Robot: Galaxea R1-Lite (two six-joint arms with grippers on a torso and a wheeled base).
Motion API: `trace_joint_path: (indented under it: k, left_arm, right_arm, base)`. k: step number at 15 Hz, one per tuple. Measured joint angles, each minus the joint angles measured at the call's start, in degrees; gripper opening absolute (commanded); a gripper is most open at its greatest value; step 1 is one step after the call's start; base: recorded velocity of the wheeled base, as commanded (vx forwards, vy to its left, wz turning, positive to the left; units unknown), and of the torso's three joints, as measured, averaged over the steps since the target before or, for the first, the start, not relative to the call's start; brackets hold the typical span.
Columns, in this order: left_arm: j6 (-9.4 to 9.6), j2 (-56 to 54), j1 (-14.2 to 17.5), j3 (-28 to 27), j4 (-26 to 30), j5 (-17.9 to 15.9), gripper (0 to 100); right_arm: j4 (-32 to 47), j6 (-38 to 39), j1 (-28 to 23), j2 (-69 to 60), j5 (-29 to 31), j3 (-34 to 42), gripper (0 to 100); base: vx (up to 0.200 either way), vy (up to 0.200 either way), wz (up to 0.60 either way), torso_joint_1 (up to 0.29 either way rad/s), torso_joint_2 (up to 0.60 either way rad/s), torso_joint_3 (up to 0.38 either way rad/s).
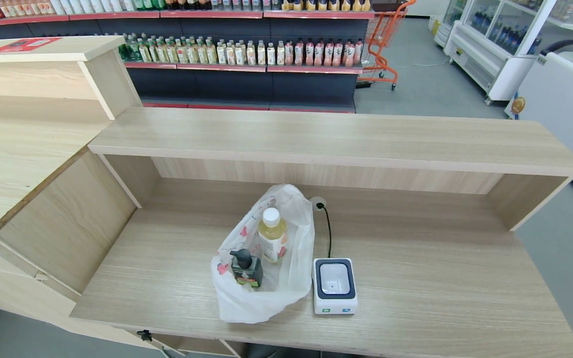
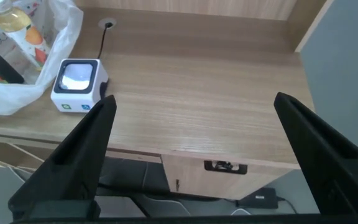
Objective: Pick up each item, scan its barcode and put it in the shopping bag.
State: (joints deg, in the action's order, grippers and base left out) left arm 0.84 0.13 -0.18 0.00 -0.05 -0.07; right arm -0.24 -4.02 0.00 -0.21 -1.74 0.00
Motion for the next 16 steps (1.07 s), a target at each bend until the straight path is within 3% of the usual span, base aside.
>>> trace_joint_path:
  k: [4, 5, 16]
  left_arm:
    - [-0.16, -0.02, 0.02, 0.0, -0.02, 0.05, 100]
    - [-0.2, -0.02, -0.06, 0.0, -0.02, 0.07, 100]
    - [-0.22, -0.02, -0.02, 0.0, -0.02, 0.07, 100]
  right_arm:
    - [0.02, 0.28, 0.0, 0.02, 0.02, 0.0, 100]
    - [0.0, 0.37, -0.05, 0.02, 0.0, 0.0, 0]
    - [0.02, 0.44, 0.0, 0.07, 0.0, 0.0, 0]
  base:
    - [0.15, 0.0, 0.0, -0.002, 0.0, 0.003]
    - [0.0, 0.0, 0.0, 0.0, 0.0, 0.0]
    - [0.0, 0.0, 0.0, 0.0, 0.0, 0.0]
